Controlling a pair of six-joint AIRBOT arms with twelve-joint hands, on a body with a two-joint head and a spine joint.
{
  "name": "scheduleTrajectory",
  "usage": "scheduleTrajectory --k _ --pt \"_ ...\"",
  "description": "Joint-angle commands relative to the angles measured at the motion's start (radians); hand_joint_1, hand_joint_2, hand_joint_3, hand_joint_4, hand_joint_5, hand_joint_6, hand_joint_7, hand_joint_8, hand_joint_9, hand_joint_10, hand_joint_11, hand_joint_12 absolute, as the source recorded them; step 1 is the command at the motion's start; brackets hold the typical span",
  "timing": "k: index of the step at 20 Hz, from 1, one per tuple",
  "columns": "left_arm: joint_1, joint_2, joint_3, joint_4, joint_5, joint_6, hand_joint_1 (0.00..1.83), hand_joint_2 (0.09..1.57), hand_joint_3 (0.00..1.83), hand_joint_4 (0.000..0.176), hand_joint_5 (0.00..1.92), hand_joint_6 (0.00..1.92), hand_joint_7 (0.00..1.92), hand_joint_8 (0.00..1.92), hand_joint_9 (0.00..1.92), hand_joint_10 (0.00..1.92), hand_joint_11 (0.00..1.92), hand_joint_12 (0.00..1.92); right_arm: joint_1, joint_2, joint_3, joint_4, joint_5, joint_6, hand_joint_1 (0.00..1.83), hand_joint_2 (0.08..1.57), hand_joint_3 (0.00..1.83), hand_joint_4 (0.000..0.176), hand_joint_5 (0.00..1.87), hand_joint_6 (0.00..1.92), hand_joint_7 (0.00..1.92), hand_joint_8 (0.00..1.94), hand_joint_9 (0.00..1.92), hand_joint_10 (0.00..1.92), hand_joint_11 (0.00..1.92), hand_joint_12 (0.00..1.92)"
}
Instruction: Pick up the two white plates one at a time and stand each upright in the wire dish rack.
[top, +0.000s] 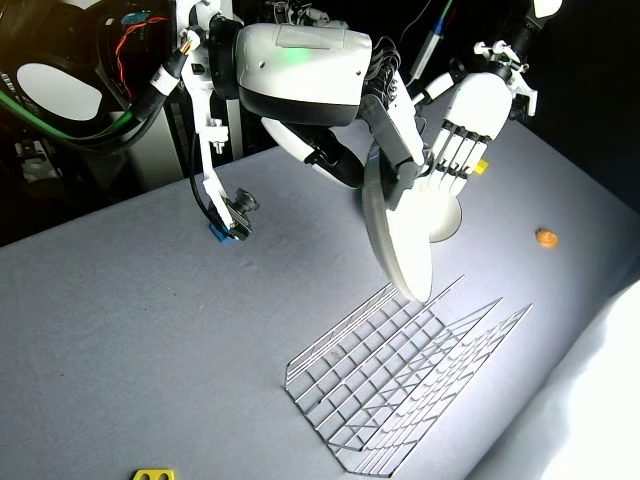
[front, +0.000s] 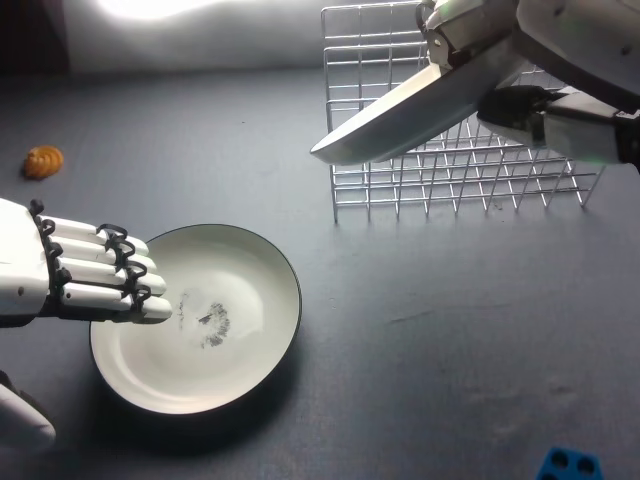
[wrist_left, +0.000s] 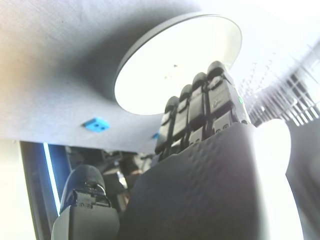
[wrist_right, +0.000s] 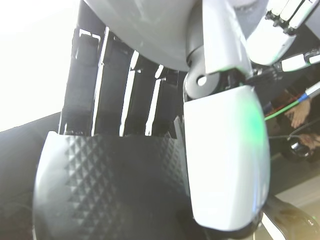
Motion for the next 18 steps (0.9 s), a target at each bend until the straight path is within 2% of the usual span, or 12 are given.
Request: scheduleTrajectory --k 1,3,4,5,6,7,13,16,18 --pt "-0.008 0.004 0.003 -0.053 -0.031 -0.008 0.0 1.05 0.0 0.0 0.01 0.0 0.0 0.0 0.0 0.0 0.0 0.0 0.008 0.006 -0.002 -0.016 0.158 0.0 1.38 1.08 0.0 0.0 0.95 0.98 1.07 0.81 1.02 1.0 0.91 0.81" --pt "-0.008 0.005 0.002 -0.052 -0.031 -0.009 0.0 1.06 0.0 0.0 0.0 0.0 0.0 0.0 0.0 0.0 0.0 0.0 0.008 0.006 -0.002 -0.015 0.157 0.0 1.38 1.08 0.0 0.0 0.94 0.98 1.08 0.78 1.04 0.99 0.9 0.82" --pt "-0.008 0.005 0.002 -0.052 -0.031 -0.009 0.0 1.06 0.0 0.0 0.0 0.0 0.0 0.0 0.0 0.0 0.0 0.0 0.008 0.006 -0.002 -0.015 0.157 0.0 1.26 1.1 0.0 0.0 0.94 1.04 1.06 0.86 1.05 0.56 0.86 0.82" --pt "-0.009 0.005 0.002 -0.052 -0.029 -0.009 0.0 1.06 0.0 0.0 0.0 0.0 0.0 0.0 0.0 0.0 0.0 0.0 0.008 0.006 -0.002 -0.015 0.157 0.0 1.24 1.1 0.0 0.004 0.97 1.0 1.09 0.82 1.14 0.32 0.87 0.79" --pt "-0.013 0.003 0.005 -0.051 -0.029 -0.013 0.0 1.05 0.0 0.0 0.0 0.0 0.0 0.0 0.0 0.0 0.0 0.0 0.009 0.006 -0.002 -0.015 0.157 0.0 1.24 1.09 0.0 0.009 0.98 0.98 1.1 0.8 1.2 0.17 0.88 0.77" --pt "-0.019 0.002 0.007 -0.046 -0.029 -0.018 0.0 1.05 0.0 0.0 0.0 0.0 0.0 0.0 0.0 0.0 0.0 0.0 0.009 0.006 -0.002 -0.015 0.157 0.0 1.24 1.09 0.0 0.011 0.99 0.97 1.12 0.77 1.23 0.11 0.9 0.76" --pt "-0.031 -0.002 0.01 -0.025 -0.027 -0.037 0.0 1.07 0.01 0.0 0.0 0.0 0.0 0.0 0.0 0.0 0.0 0.0 0.01 0.006 -0.002 -0.015 0.158 0.0 1.23 1.1 0.0 0.023 0.99 0.99 1.07 0.84 1.23 0.05 0.9 0.75" --pt "-0.031 -0.003 0.01 -0.025 -0.027 -0.038 0.0 1.07 0.0 0.0 0.0 0.0 0.0 0.0 0.0 0.0 0.0 0.0 0.009 0.005 0.0 -0.015 0.16 -0.01 1.24 1.08 0.0 0.017 1.01 0.95 1.12 0.75 1.27 0.03 0.93 0.74" --pt "-0.031 -0.004 0.012 -0.024 -0.027 -0.038 0.0 1.06 0.0 0.0 0.0 0.0 0.0 0.0 0.0 0.0 0.0 0.0 0.009 0.004 0.003 -0.015 0.165 -0.017 1.23 1.09 0.0 0.02 1.0 0.98 1.09 0.79 1.26 0.02 0.92 0.74"
